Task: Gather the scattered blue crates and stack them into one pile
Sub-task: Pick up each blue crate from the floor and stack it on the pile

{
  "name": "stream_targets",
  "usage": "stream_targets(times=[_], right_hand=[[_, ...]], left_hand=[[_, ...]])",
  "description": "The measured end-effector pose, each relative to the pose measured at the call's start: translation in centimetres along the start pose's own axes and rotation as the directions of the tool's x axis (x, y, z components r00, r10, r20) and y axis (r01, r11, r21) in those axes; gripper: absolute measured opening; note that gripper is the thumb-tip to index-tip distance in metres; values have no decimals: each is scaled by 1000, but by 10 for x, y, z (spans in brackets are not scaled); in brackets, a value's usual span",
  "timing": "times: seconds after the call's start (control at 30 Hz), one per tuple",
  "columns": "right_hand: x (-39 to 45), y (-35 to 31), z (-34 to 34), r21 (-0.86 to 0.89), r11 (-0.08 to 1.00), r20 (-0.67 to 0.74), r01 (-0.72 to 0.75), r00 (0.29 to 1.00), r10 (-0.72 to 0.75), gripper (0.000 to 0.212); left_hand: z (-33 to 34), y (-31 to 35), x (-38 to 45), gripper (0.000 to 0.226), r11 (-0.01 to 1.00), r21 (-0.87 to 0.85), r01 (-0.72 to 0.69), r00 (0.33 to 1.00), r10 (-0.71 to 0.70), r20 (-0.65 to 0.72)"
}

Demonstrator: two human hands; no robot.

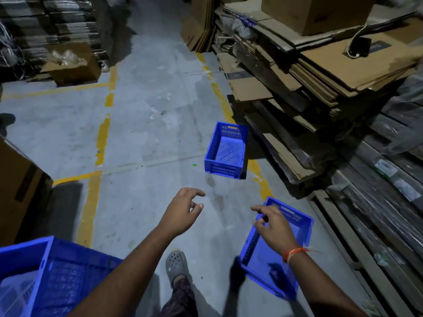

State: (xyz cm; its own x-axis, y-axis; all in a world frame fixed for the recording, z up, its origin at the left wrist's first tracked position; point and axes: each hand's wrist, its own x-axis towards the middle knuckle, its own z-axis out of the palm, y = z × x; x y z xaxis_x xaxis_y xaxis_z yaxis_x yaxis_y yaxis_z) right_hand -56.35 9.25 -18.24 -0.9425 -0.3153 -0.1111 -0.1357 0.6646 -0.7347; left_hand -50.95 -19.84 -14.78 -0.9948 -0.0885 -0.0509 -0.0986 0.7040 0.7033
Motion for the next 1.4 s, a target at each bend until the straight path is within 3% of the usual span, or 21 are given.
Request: stream_targets(times=[0.33,0.47,0.77,0.9,1.1,1.2,1.4], right_hand=[[180,-86,64,78,995,-103,-65,992,73,38],[233,-105,83,72,992,-75,-108,991,114,38],[412,-102,110,171,956,-157,-237,952,264,38],[511,-90,118,196,931,-158,-309,927,341,40],[607,-86,105,229,897,-175,-379,890,421,41],[634,-75,105,311,849,-274,-428,815,511,40],[680,-39,144,452,689,-400,-566,562,724,39]], left_hand=[[-136,-96,165,28,994,97,-55,994,45,103],[-170,-114,233,29,989,119,-87,988,71,134],[-187,-155,442,30,943,154,-294,914,231,334],[-188,-167,553,30,924,179,-337,874,237,424],[-182,-156,695,31,880,166,-446,779,289,557],[-160,-146,761,31,843,146,-518,685,306,661],[-91,-132,884,30,759,70,-648,467,323,823]])
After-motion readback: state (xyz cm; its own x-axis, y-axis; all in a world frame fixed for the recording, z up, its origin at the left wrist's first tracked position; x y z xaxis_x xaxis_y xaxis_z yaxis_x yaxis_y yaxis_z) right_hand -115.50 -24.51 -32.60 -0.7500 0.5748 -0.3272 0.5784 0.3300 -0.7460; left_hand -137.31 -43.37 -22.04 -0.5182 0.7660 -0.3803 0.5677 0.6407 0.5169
